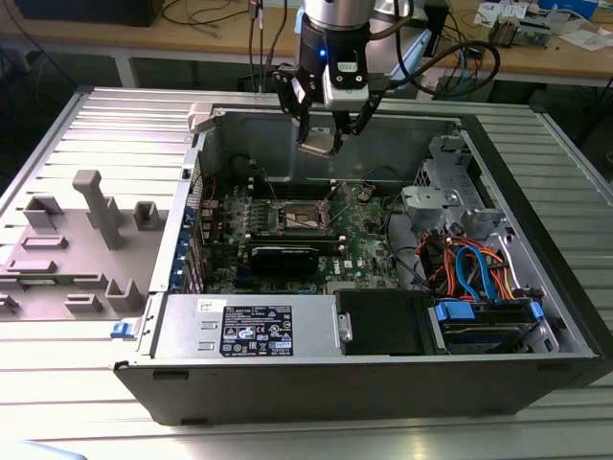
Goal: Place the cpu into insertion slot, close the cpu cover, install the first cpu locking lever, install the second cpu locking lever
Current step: 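Place the cpu into insertion slot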
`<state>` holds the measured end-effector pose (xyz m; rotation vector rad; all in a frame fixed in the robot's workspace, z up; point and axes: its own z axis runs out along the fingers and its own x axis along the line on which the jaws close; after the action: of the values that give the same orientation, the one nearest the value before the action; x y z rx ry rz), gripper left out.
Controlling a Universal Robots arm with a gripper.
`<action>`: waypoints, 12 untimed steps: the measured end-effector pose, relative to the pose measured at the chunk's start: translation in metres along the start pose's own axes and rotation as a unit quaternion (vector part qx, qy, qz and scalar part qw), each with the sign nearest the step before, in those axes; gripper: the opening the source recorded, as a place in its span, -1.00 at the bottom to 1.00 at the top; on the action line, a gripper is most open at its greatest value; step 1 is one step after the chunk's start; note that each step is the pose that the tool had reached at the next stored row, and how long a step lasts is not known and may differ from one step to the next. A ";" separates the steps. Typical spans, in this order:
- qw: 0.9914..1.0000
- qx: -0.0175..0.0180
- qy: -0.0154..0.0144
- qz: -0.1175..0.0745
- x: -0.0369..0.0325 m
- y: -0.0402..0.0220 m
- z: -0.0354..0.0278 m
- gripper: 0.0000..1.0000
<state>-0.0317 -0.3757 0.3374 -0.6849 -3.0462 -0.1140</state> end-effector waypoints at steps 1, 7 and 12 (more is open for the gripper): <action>1.000 0.000 0.000 0.006 0.0000 0.0000 0.0004 0.08; 0.998 -0.002 -0.004 0.057 -0.0002 -0.0004 0.0055 0.08; 0.995 -0.003 -0.007 0.097 -0.0003 -0.0007 0.0096 0.08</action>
<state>-0.0317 -0.3757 0.3278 -0.9795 -2.9720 -0.1162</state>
